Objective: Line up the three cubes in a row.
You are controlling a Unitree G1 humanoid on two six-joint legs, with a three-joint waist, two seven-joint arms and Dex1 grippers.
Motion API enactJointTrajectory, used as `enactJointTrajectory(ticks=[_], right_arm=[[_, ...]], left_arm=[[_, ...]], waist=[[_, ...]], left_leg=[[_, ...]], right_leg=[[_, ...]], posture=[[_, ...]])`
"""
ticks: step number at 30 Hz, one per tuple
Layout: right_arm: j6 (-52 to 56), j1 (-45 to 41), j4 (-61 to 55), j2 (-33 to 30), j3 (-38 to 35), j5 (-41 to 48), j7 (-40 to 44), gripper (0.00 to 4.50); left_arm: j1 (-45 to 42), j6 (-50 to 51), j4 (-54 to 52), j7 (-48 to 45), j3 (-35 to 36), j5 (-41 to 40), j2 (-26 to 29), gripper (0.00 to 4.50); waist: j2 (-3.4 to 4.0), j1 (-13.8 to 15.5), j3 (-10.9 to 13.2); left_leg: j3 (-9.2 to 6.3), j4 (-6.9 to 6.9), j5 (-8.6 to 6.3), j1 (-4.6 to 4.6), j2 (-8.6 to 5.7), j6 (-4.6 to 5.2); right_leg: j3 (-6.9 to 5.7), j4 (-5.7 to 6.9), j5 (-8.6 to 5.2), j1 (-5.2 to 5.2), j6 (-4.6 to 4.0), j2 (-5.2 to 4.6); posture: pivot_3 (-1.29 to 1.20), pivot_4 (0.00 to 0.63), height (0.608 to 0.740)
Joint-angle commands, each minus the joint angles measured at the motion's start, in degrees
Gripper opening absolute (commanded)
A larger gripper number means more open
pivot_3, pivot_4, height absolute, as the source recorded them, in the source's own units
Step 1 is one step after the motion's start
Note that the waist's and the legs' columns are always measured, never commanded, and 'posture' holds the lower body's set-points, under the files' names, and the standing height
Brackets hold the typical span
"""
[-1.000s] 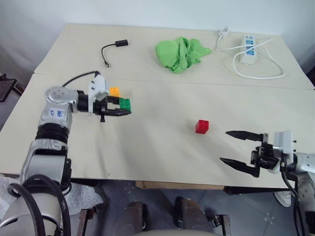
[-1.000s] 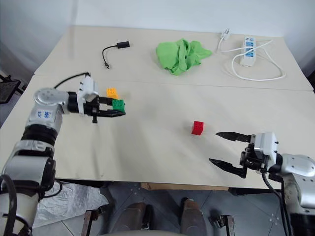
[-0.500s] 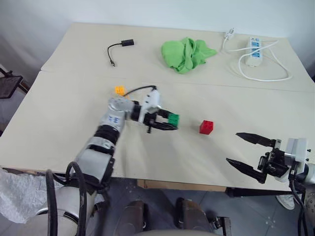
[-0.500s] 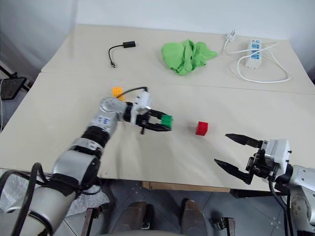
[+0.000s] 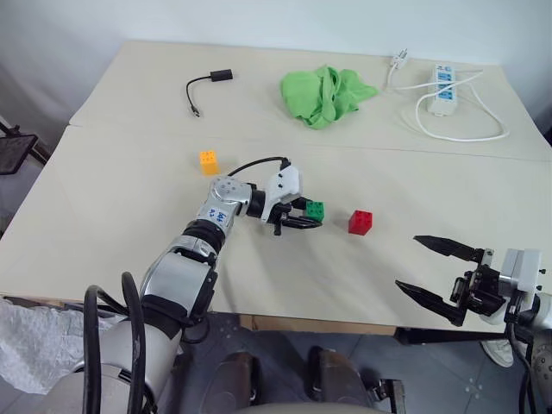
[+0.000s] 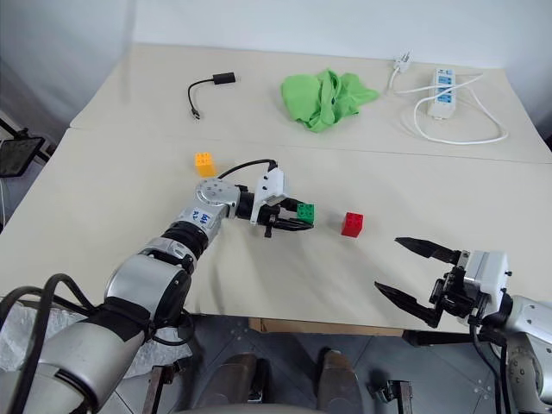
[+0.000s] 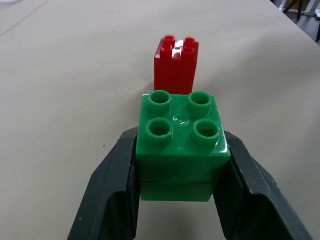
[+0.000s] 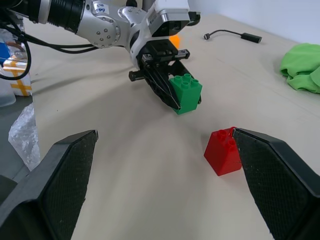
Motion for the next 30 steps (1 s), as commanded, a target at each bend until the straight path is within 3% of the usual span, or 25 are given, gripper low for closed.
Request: enactJointTrajectory(ticks=[1,7,17,30], right_arm=[[0.16,0.2,-1.84,0.02,-0.57,0.82,-0.58,4.5],[1.55,0.85,-3.01,-0.43,-0.63,1.21,-1.01,4.5],[2.9,1.23,-4.26,-0.36,-0.5,1.12,-1.76,4.5],[4.04,-0.27,-4.38,-0.84,0.77,1.01,-1.21,4.5]], left_arm=[[-1.91,0.1,0.59,-0.92,0.33,0.84,0.11,1.65],[-2.44,4.05,2.16,-0.48,2.1,0.6,-0.61,1.65],[-1.88,1.85,2.53,4.28,1.81,3.85,0.38,4.48],[-2.14,1.09,2.75,6.61,3.09,4.53,1.04,4.48]], waist=[[0.0,0.01,0.0],[0.0,-0.03,0.0],[0.0,-0.04,0.0],[0.0,-0.05,0.0]], left_leg=[[0.0,0.0,0.0,0.0,0.0,0.0],[0.0,0.0,0.0,0.0,-0.01,0.0],[0.0,0.0,0.0,0.0,0.0,0.0],[0.0,0.0,0.0,0.0,-0.02,0.0]], right_leg=[[0.0,0.0,0.0,0.0,0.0,0.0],[0.0,0.01,0.0,0.0,0.0,0.0],[0.0,0.01,0.0,0.0,0.0,0.0],[0.0,0.02,0.0,0.0,0.0,0.0]], posture=[[0.0,0.15,0.74],[0.0,0.15,0.74],[0.0,0.15,0.74],[0.0,0.15,0.74]])
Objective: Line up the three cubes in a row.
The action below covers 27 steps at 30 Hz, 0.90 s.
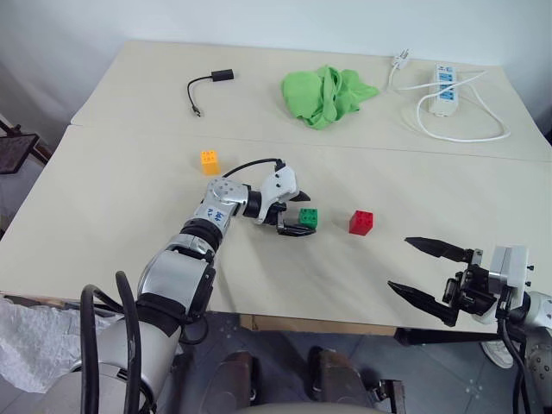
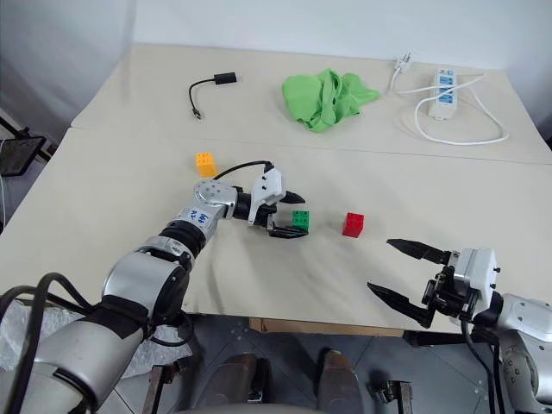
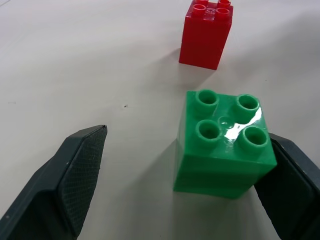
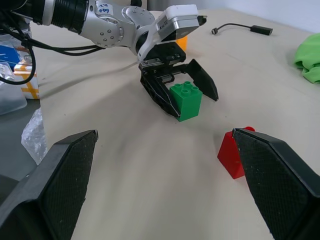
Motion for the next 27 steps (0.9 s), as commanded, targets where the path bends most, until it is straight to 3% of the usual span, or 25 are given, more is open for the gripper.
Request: enactJointTrajectory(ticks=[1,11,17,23,27], right_arm=[[0.12,-0.11,-2.29,-0.72,-0.3,0.82,0.16,4.5],[0.16,0.04,-2.33,-0.35,0.64,0.83,0.06,4.5],[0.48,0.06,-2.71,-0.27,1.18,0.95,-0.02,4.5],[3.11,-1.96,-2.75,0.45,1.43,3.09,-1.72,4.5],[4.88,-4.18,-3.02,1.33,2.46,4.14,-3.37,4.5]], left_arm=[[-1.33,-0.82,0.33,0.3,0.79,0.2,0.85,4.48],[-1.38,-1.35,0.42,-0.05,1.71,0.21,2.56,4.48],[-1.55,-2.7,-0.94,-8.92,3.61,-2.25,5.01,4.48],[0.92,-2.45,-7.67,-22.79,11.48,-12.64,10.89,4.48],[8.76,-0.65,-19.39,-22.19,15.36,-18.14,16.12,4.48]], waist=[[0.0,-0.03,0.0],[0.0,0.0,0.0],[0.0,-0.19,0.0],[0.02,-0.4,-0.01],[0.08,-0.81,-0.05]], left_leg=[[0.0,0.0,0.0,0.0,0.0,0.0],[0.0,0.02,0.0,0.0,-0.01,0.0],[0.02,0.02,0.0,0.0,-0.03,0.0],[0.02,0.03,0.0,0.01,0.02,-0.01],[0.02,0.02,-0.01,0.09,0.15,-0.03]], right_leg=[[0.0,0.0,0.0,0.0,0.0,0.0],[0.0,0.02,0.0,0.0,0.0,0.0],[0.0,0.02,0.0,-0.01,0.0,0.03],[0.0,0.06,0.0,-0.03,0.0,0.04],[0.0,0.11,-0.01,-0.03,-0.04,0.03]], posture=[[0.0,0.15,0.74],[0.0,0.15,0.74],[0.0,0.15,0.74],[0.0,0.15,0.74],[0.0,0.15,0.74]])
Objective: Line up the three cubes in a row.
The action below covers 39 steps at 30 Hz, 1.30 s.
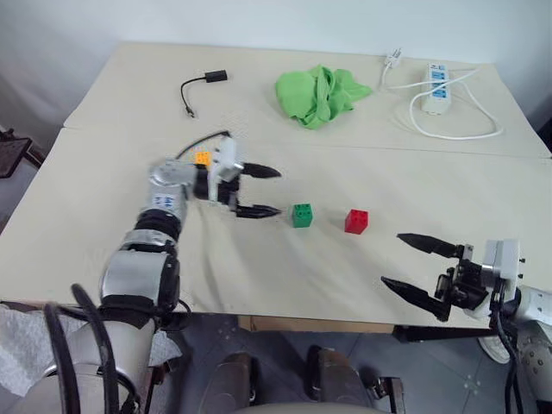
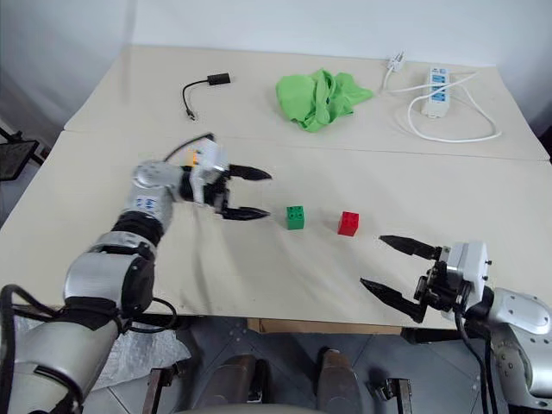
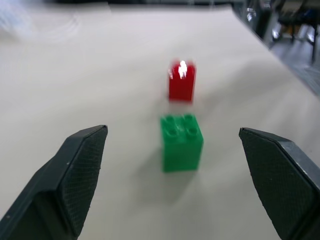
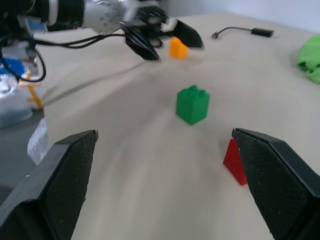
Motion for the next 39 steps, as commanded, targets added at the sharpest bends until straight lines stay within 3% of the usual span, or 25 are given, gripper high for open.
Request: enactJointTrajectory(ticks=[1,4,8,14,19,22,27,33,39], right_arm=[[0.75,-1.13,-2.14,0.72,0.55,1.56,-0.79,4.5],[0.96,-2.85,-2.06,1.37,1.36,1.92,-1.16,4.5],[-0.58,-8.31,0.78,2.08,2.55,0.84,-1.11,4.5],[-0.68,-12.58,3.97,2.43,4.96,-0.7,0.16,4.5],[-1.05,-14.1,5.26,3.36,6.21,-1.32,0.49,4.5],[-1.12,-14.68,5.65,3.58,6.74,-1.53,0.63,4.5],[-1.38,-14.78,5.65,3.64,7.51,-2.28,0.57,4.5],[-2.14,-14.76,4.81,4.21,8.08,-3.03,-0.01,4.5],[-1.53,-14.66,2.78,5.53,7.67,-1.95,-1.81,4.5]], left_arm=[[6.97,2.78,-11.4,1.83,3.85,-5.76,3.49,4.48],[17.22,7.51,-25.45,8.18,7.34,-8.93,6.83,4.48],[38.84,14.31,-45.13,21.99,18.55,-12.95,10.46,4.48],[57.19,19.02,-56.12,36.25,28.89,-17.22,8.18,4.48],[63.77,21.29,-66.19,43.36,27.45,-18.99,3.4,4.48],[63.82,23.74,-71.29,47.24,24.99,-20.2,1.03,4.48],[52.87,35.37,-70.31,60.34,15.18,-13.27,0.1,4.48],[36.25,42.24,-58.6,70.57,8.19,-7.75,-2.05,4.48],[23.61,38.79,-41.15,76.06,6.05,-4.48,-5.49,4.48]], waist=[[0.02,-0.02,-0.01],[0.02,0.06,-0.01],[0.02,-1.03,-0.01],[0.02,-0.12,-0.01],[0.02,0.56,-0.01],[0.02,0.47,-0.01],[0.03,0.6,-0.03],[0.02,0.4,-0.03],[0.01,0.36,-0.02]], left_leg=[[0.0,-0.01,0.0,0.03,0.0,-0.01],[-0.02,0.01,-0.01,0.03,-0.02,0.0],[-0.08,0.0,-0.04,0.08,-0.02,-0.04],[-0.23,0.0,-0.07,0.14,-0.06,-0.08],[-0.23,-0.02,-0.1,0.18,-0.23,-0.05],[-0.22,-0.02,-0.11,0.17,-0.24,-0.05],[-0.18,-0.02,-0.08,0.19,-0.25,-0.04],[-0.1,-0.02,-0.06,0.19,-0.29,-0.01],[-0.01,-0.03,-0.07,0.16,-0.25,-0.02]], right_leg=[[0.0,0.03,0.0,0.0,-0.01,-0.01],[0.01,0.07,0.0,0.0,-0.02,-0.06],[0.09,0.08,0.0,0.01,-0.03,-0.13],[-0.03,0.08,-0.02,0.1,-0.12,-0.34],[-0.05,0.08,0.0,0.12,-0.15,-0.78],[-0.05,0.08,0.02,0.12,-0.17,-0.78],[-0.07,0.22,0.02,0.09,-0.17,-0.48],[-0.03,0.31,0.02,0.03,-0.16,-0.34],[-0.05,0.27,0.02,-0.01,-0.15,-0.26]], posture=[[0.0,0.15,0.74],[0.0,0.15,0.74],[0.0,0.15,0.74],[0.0,0.15,0.74],[0.0,0.15,0.74],[0.0,0.15,0.74],[0.0,0.15,0.74],[0.0,0.15,0.74],[0.0,0.15,0.74]])
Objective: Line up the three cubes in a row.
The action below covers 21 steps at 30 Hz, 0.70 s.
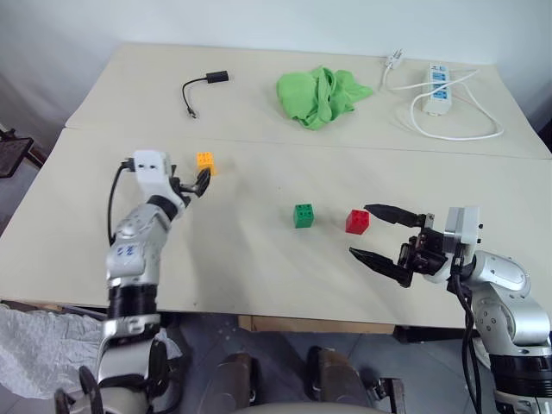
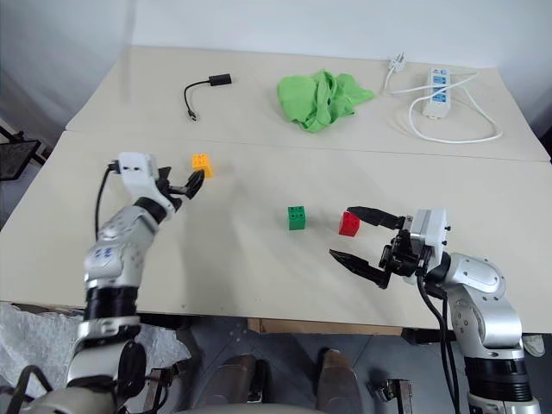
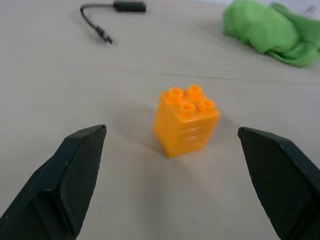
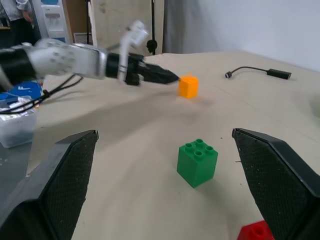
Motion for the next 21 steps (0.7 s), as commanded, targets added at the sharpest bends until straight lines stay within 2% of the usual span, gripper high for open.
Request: enactJointTrajectory(ticks=[1,6,12,16,21], right_arm=[[-1.21,-0.28,-2.15,0.94,-1.33,1.2,-1.22,4.5],[-2.54,-0.54,-2.4,3.17,-0.44,0.05,-3.37,4.5],[-4.05,0.0,-2.55,5.31,0.86,-1.18,-4.9,4.5],[-4.62,0.43,-2.49,5.66,1.11,-1.5,-5.26,4.5],[-5.56,1.12,-1.97,5.61,0.92,-1.75,-5.11,4.5]], left_arm=[[-3.99,-4.25,7.21,1.62,-2.14,3.55,0.2,4.48],[-9.35,-9.19,17.67,3.53,-3.09,5.29,-1.24,4.48],[-11.77,-11.14,22.51,3.89,-4.25,6.63,-2.22,4.48],[-10.61,-9.84,20.76,5.42,-4.17,6.97,-2.48,3.63],[-8.46,-8.89,17.77,1.91,-3.5,4.99,-1.89,2.07]], waist=[[0.0,0.04,0.0],[0.0,0.16,0.0],[0.0,0.24,0.0],[0.0,0.22,0.0],[0.0,0.14,0.0]], left_leg=[[0.01,0.0,0.0,0.0,0.01,0.0],[0.02,0.01,0.0,0.0,0.0,0.0],[0.0,0.02,0.0,-0.01,-0.01,0.0],[0.0,0.02,0.0,0.0,-0.01,0.0],[0.0,0.02,0.0,0.0,-0.01,0.0]], right_leg=[[0.0,-0.01,0.0,0.0,0.0,0.02],[0.0,-0.02,0.0,0.01,0.01,0.02],[-0.01,-0.01,0.01,0.02,0.01,0.01],[-0.01,-0.01,0.01,0.02,0.02,0.01],[0.0,-0.01,0.01,0.02,0.02,0.0]], posture=[[0.0,0.15,0.74],[0.0,0.15,0.74],[0.0,0.15,0.74],[0.0,0.15,0.74],[0.0,0.15,0.74]])
